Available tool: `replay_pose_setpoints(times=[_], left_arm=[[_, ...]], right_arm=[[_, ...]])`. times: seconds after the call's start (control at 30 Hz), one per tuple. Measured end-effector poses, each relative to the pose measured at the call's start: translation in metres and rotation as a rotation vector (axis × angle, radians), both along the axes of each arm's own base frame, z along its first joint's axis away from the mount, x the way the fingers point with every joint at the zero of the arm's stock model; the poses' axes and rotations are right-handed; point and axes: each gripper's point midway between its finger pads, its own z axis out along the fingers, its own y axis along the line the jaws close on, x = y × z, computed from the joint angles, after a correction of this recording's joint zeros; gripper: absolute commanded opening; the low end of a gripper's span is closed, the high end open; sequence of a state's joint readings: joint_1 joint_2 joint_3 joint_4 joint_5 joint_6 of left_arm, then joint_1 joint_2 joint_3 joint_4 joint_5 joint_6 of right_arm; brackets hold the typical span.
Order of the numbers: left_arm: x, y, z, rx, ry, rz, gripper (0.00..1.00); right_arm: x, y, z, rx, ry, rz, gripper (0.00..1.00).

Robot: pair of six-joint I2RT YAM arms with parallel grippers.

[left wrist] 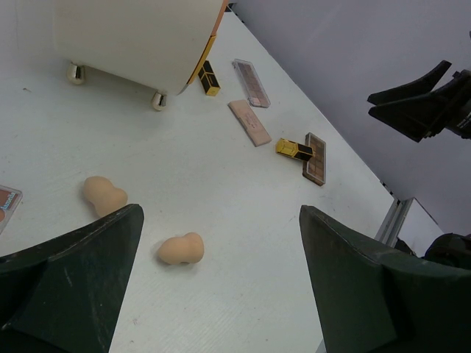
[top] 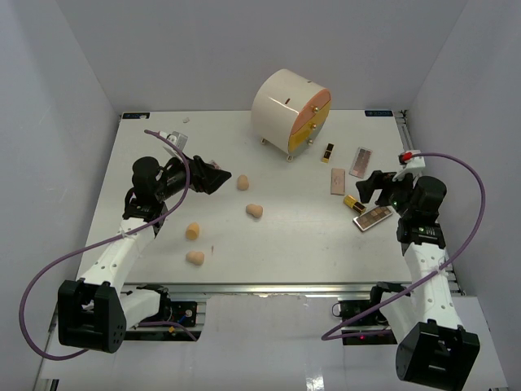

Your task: Organize the makeup

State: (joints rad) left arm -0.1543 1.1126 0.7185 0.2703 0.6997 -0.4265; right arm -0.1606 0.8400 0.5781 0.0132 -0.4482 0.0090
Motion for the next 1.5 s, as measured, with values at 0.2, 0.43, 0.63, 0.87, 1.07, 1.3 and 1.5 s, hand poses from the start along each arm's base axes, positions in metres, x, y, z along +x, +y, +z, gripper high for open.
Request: replay_pose_setpoints(times=[0.2,0.43,0.63,0.87,1.07,1.3,1.5], left_arm=[[0.0,0.0,0.0,0.002,-0.002,0.0,0.98],[0.0,0.0,0.0,0.005,-0.006,0.0,0.98],[0.0,0.0,0.0,0.007,-0.006,0.001,0.98],[0.001,0.001,0.0,0.012,-0.009,0.002,0.98],[0.002,0.001,0.002,0.018,-0.017,0.002,0.98],[0.001,0.001,0.002,0.02,-0.015,-0.001,0.98],[0.0,0.0,0.002,0.019,-0.015,-0.007,0.98]], right_arm=[[-0.003,0.038,-0.01,-0.112,0.06,0.339,0.9],[0.051,0.056,0.012,-0.028,0.117,0.479,0.91],[0.122,0.077,0.039,0.118,0.178,0.479,0.99],[0.176,0.114,0.07,0.215,0.142,0.494,0.87],[0.209,0.144,0.061,0.281,0.172,0.508,0.84],[0.231,0.146,0.037,0.306,0.207,0.472,0.8],[0.24,0.144,0.039,0.298,0.188,0.449,0.72]])
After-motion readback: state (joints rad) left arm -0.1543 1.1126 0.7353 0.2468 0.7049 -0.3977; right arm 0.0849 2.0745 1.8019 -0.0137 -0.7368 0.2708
